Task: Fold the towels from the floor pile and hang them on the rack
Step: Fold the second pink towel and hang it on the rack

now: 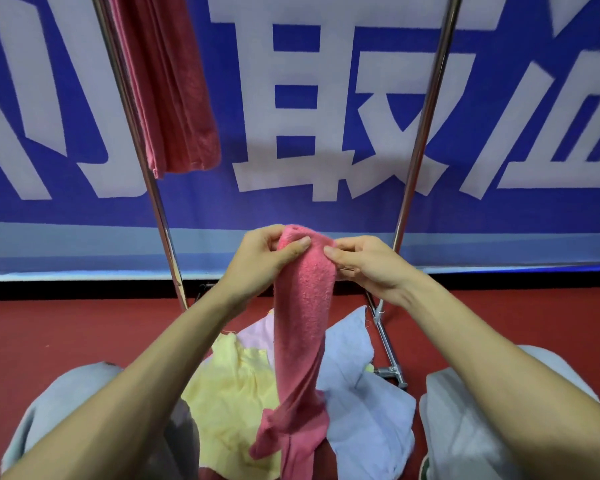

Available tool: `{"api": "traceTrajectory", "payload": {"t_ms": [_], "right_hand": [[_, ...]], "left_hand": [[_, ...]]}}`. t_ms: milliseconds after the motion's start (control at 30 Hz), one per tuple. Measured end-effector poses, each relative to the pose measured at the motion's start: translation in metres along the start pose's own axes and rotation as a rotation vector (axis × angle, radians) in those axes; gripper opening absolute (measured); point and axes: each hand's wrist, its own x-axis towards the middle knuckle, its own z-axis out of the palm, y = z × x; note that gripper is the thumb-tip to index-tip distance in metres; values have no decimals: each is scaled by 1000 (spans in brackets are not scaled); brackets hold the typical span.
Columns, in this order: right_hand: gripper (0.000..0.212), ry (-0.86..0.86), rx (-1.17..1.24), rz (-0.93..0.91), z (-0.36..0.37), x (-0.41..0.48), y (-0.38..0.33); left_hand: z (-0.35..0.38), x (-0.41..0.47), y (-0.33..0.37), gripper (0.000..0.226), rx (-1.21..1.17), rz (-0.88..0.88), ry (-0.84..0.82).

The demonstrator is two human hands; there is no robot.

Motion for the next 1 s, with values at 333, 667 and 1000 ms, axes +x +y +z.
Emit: {"api": "traceTrajectory", "payload": {"t_ms": [333,667,1000], "right_hand": [[8,211,-41,-368,9,3,-133],[18,346,-72,-701,15,-1,-241],[26,398,-151,-728,8,-2,-257]], "left_hand": [[-26,48,105,9,22,123,106],[-35,71,218,7,17,339,208],[-22,71,227,13,-127,326,297]]}}
